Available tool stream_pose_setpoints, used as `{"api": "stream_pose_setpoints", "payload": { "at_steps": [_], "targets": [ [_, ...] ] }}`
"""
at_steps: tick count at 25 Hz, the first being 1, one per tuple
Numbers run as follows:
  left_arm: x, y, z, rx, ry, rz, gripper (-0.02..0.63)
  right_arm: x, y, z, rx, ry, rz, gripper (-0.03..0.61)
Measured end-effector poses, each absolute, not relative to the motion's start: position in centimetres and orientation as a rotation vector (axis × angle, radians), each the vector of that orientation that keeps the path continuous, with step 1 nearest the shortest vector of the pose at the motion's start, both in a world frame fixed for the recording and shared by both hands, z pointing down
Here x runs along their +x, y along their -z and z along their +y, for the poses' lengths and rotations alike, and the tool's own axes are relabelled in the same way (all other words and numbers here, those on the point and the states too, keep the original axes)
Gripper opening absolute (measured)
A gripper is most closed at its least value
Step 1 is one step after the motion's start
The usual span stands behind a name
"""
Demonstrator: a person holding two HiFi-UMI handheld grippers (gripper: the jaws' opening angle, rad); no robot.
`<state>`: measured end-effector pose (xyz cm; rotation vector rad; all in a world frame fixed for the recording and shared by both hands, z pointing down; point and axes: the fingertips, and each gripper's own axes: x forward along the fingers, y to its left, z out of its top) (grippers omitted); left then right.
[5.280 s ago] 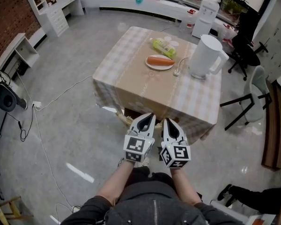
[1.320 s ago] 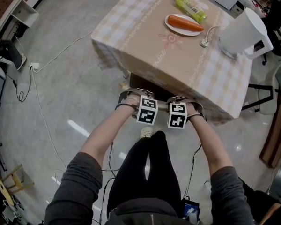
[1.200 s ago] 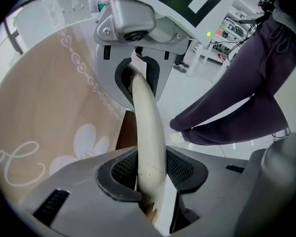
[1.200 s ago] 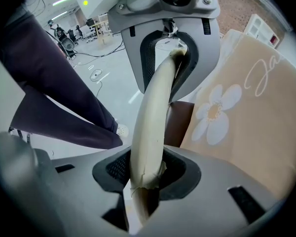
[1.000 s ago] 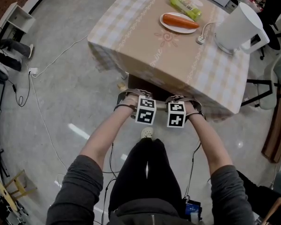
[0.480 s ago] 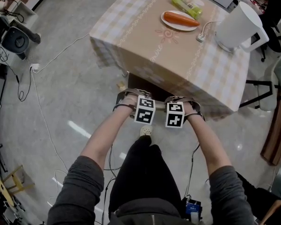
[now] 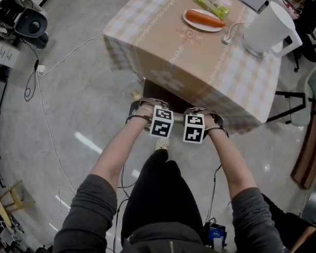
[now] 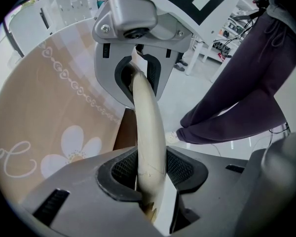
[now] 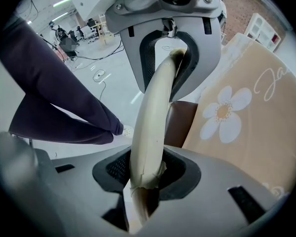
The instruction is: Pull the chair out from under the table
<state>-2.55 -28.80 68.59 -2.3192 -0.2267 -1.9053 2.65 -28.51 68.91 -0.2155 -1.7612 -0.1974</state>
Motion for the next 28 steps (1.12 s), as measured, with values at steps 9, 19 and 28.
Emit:
{"api": "stream_pose_setpoints", "payload": {
  "at_steps": [9,19,28],
  "targets": [
    [-2.4,-68.6,-27.4,-2.308,1.925,-0.222,0.152,2.9,-68.9,-27.1,-0.224,0.195,-1.755,0.126],
    [-2.1,-68.7,-25.7,-2.306,1.941,-0.235,0.152,3.2,-69.0,-25.5,-0.228,0.195,-1.750,0.126],
    [-2.1,-68.7,-23.9,-2.303,1.952,-0.244,0.152,3.3,-69.0,-23.6,-0.233,0.188,-1.751,0.126]
  ]
}}
